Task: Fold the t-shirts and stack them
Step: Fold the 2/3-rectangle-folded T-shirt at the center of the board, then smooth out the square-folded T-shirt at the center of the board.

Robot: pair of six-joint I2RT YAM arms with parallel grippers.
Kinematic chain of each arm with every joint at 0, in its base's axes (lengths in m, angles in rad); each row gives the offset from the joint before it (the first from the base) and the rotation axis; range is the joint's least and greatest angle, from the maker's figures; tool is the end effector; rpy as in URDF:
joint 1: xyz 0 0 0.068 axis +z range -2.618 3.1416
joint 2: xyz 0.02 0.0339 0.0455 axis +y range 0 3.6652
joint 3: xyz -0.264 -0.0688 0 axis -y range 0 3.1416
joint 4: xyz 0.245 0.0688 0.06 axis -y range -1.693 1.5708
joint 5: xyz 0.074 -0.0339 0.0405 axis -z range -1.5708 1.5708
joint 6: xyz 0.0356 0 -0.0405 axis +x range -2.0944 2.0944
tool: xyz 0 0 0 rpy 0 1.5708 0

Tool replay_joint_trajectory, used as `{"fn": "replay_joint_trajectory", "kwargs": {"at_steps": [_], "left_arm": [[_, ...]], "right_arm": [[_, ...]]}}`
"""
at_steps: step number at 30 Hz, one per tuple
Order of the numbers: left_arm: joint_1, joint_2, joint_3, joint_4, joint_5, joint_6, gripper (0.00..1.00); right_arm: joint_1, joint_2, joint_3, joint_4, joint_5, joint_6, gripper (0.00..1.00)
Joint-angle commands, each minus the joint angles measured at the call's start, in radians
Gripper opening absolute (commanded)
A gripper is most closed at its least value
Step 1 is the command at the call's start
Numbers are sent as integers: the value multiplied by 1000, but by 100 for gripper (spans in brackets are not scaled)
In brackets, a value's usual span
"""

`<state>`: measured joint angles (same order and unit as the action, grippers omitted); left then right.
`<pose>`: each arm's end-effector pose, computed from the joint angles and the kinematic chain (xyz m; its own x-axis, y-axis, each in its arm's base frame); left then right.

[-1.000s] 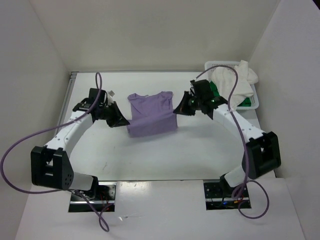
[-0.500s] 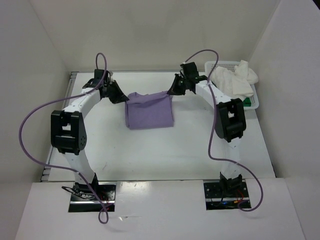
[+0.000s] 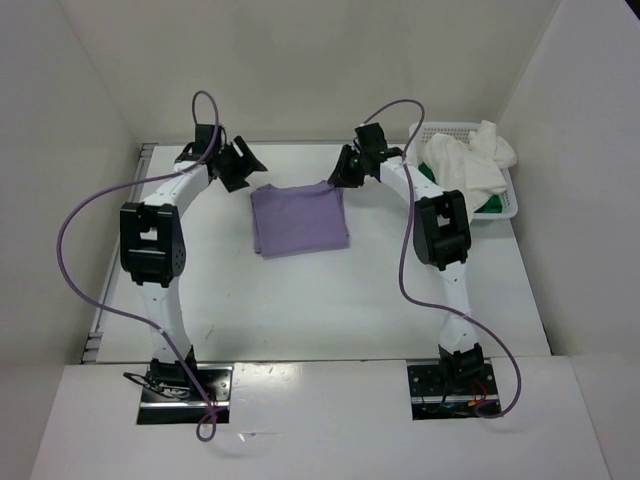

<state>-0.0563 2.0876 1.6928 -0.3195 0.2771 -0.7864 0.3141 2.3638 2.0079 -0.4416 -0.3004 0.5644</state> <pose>0.4801 -0.0368 0.2333 -0.6464 -0.6455 -0.4069 -0.2789 0.6962 -0.6614 0.5047 0.1750 0.1923 -0.8381 0.2650 -0.4769 -0.0514 0.8319 0.5525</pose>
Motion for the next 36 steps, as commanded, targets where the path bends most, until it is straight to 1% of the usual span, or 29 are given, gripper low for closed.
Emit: {"fn": "replay_joint_trajectory", "kwargs": {"at_steps": [1, 3, 4, 5, 6, 7, 8, 9, 10, 11, 13, 15, 17, 18, 19, 22, 26, 27, 28, 30, 31, 33, 34, 35, 36], "left_arm": [[21, -64, 33, 31, -29, 13, 80], [21, -113, -22, 45, -29, 24, 80], [21, -129, -48, 57, -13, 24, 78], [21, -159, -79, 69, 2, 24, 74], [21, -173, -119, 106, 40, 24, 66], [6, -182, -184, 115, 54, 15, 62], [6, -192, -208, 115, 54, 15, 58], [-13, -192, -232, 134, 65, 15, 55], [-36, -202, -258, 149, 77, 15, 50], [-45, -202, -303, 160, 77, 15, 49], [-57, -215, -343, 160, 77, 24, 48], [-57, -257, -410, 172, 68, 36, 47], [-57, -287, -427, 152, 48, 61, 51], [-57, -287, -436, 140, 48, 75, 54], [-57, -300, -447, 140, 48, 75, 61], [-57, -322, -501, 140, 48, 75, 68], [-39, -357, -576, 140, 37, 75, 82], [-22, -357, -587, 140, 37, 84, 86], [-13, -357, -599, 140, 37, 84, 86], [-1, -357, -599, 140, 47, 95, 88], [0, -357, -599, 140, 47, 108, 89], [0, -322, -587, 149, 47, 119, 91], [0, -311, -587, 160, 57, 119, 92], [0, -290, -587, 172, 57, 119, 92], [0, -276, -587, 193, 66, 119, 93]], "right_arm": [[-9, -79, 57, 12, 10, -14, 40], [-9, -119, 11, 12, 10, -23, 42], [-9, -173, -17, 27, 10, -23, 43], [-9, -201, -87, 61, 10, -23, 43], [-9, -228, -127, 84, -3, -23, 43], [-9, -253, -165, 105, -19, -23, 33], [-9, -288, -229, 119, -29, -14, 28], [-9, -288, -253, 129, -29, -14, 21], [0, -299, -270, 129, -39, -14, 12], [11, -299, -281, 129, -39, -14, 10], [42, -272, -290, 120, -39, -37, 8], [54, -246, -290, 133, -39, -37, 8], [54, -215, -270, 167, -52, -37, 8], [54, -159, -243, 167, -52, -37, 8], [54, -125, -162, 126, -52, -50, 8], [54, -6, -22, 93, -52, -51, 7], [54, 78, 66, 110, -52, -37, 7], [54, 106, 99, 86, -52, -26, 7], [54, 167, 170, 64, -52, -26, 7], [54, 213, 228, 12, -52, -26, 5], [54, 225, 259, 12, -66, -26, 5], [54, 216, 259, 12, -75, -15, 5], [54, 203, 259, 12, -92, -15, 8], [54, 162, 259, 12, -92, -15, 19], [54, 137, 259, 12, -92, -15, 25]]}}
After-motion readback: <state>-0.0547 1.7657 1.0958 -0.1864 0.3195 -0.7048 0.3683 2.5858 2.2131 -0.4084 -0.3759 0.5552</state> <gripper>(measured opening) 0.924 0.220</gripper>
